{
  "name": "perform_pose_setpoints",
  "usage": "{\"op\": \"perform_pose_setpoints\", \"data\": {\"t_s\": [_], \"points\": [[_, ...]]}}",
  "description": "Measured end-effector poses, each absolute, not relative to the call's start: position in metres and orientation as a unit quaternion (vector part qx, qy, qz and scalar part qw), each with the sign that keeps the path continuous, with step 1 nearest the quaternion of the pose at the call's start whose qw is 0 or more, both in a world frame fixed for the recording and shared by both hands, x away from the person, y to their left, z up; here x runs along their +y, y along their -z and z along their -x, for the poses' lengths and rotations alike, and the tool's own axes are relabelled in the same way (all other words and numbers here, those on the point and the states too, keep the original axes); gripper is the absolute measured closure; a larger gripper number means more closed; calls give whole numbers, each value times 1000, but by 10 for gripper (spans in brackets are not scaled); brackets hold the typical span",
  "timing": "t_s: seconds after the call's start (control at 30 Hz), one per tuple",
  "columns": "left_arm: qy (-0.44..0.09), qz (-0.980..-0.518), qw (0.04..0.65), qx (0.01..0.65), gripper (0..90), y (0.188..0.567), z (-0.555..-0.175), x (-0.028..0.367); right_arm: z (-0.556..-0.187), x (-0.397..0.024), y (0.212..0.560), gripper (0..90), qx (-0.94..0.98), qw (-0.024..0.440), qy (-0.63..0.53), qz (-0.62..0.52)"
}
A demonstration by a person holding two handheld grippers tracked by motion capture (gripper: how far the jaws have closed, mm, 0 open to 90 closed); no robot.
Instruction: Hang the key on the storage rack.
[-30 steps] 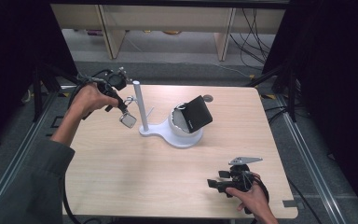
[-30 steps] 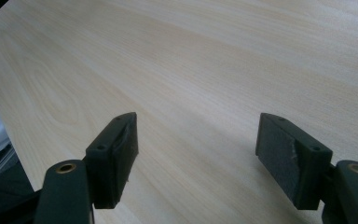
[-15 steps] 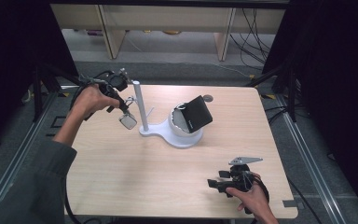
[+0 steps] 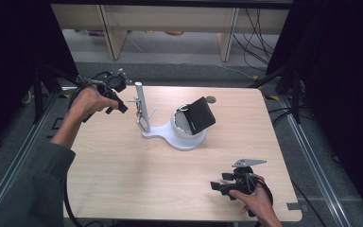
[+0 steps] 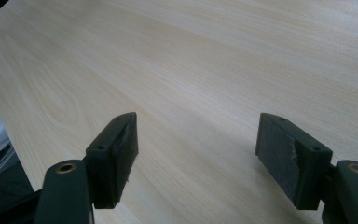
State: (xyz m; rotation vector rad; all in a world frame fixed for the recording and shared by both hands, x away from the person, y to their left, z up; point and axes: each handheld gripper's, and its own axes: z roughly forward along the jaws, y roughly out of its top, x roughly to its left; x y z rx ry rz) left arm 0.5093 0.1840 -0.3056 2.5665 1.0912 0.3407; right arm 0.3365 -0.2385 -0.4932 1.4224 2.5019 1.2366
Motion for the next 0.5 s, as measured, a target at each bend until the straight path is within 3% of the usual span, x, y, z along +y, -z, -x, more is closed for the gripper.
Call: {"op": "perform_pose_setpoints", "data": {"t_s": [0.5], "points": [[-92, -909, 152, 378, 652, 307, -494, 188, -339, -240, 495, 304, 801, 5, -399, -447]]}}
